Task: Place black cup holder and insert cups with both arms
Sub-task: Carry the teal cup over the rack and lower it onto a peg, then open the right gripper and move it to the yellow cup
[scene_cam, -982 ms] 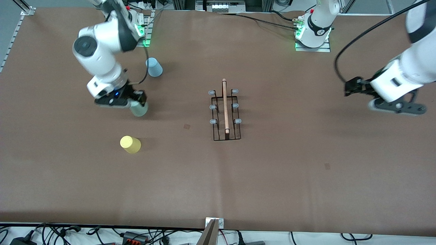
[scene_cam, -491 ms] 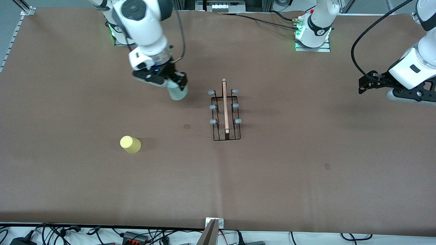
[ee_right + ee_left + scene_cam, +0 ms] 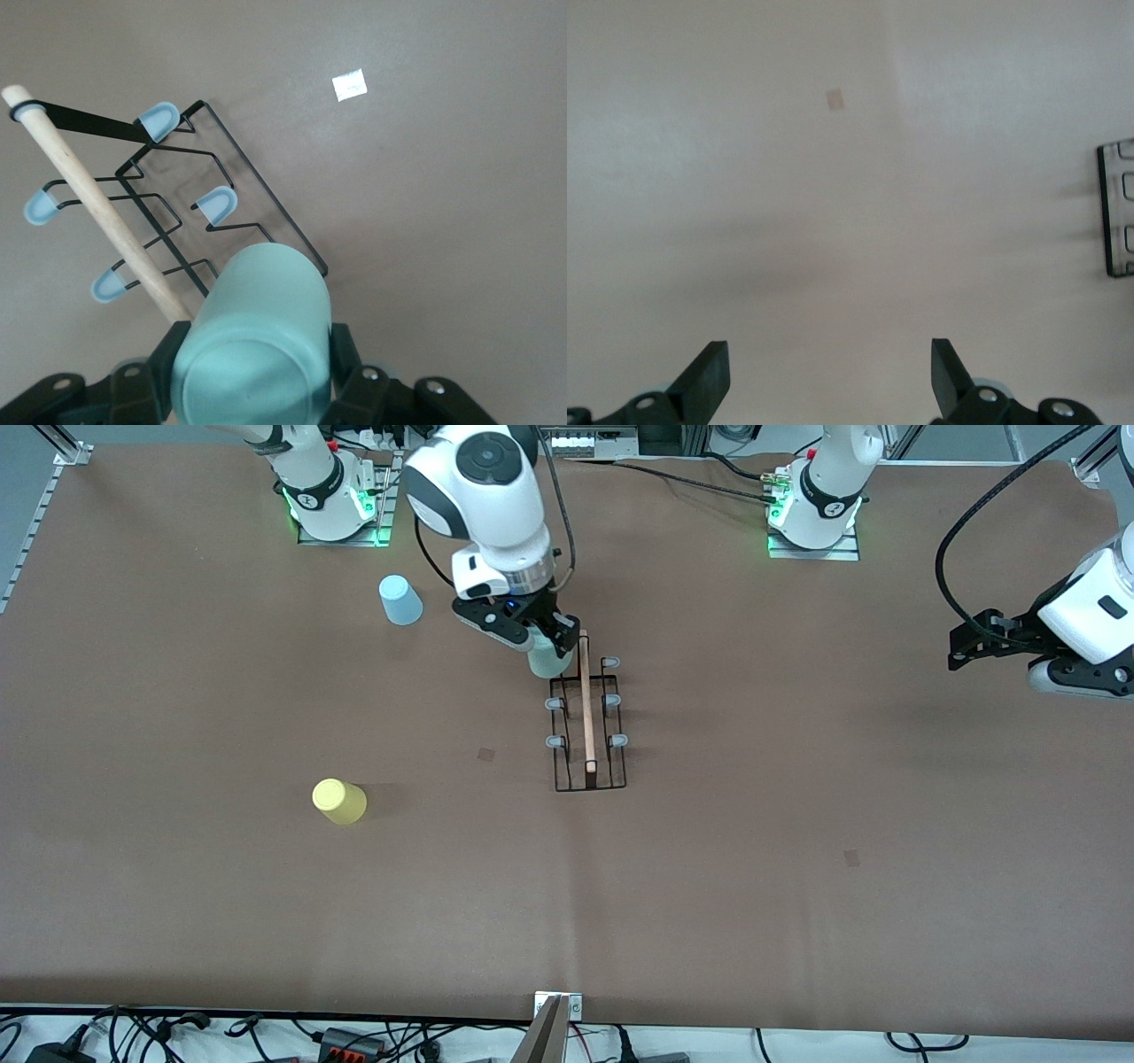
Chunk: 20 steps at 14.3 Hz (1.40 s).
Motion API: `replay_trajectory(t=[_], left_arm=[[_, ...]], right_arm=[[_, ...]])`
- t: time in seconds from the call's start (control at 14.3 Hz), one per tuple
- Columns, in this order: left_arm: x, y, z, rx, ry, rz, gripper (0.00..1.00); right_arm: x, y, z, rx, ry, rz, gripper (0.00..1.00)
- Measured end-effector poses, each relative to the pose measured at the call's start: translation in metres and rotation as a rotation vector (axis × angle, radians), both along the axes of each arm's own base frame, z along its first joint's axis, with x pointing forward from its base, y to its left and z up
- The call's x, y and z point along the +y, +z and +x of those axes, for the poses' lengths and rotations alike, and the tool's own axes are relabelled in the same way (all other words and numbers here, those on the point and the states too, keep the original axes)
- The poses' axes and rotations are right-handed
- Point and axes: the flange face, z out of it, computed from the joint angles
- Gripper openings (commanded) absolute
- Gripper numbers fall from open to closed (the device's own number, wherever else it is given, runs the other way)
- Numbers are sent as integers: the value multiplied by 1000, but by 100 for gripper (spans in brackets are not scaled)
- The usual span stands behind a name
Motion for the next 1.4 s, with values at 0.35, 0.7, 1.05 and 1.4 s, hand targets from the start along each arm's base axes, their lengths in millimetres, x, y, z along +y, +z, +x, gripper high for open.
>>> replay_trajectory(t=[0.35, 0.7, 1.05, 1.4], left_arm=[[-4, 6, -3, 14, -2, -18, 100], [-3, 5, -2, 16, -1, -18, 100], [-3, 5, -2, 16, -1, -18, 100], [-4, 5, -2, 17, -3, -18, 100]], right_arm=[[0, -16, 3, 22, -3, -15, 12], [6, -40, -8, 60, 11, -44, 82], [2, -40, 2, 54, -5, -43, 100], [-76, -1, 63, 37, 124, -129, 100]])
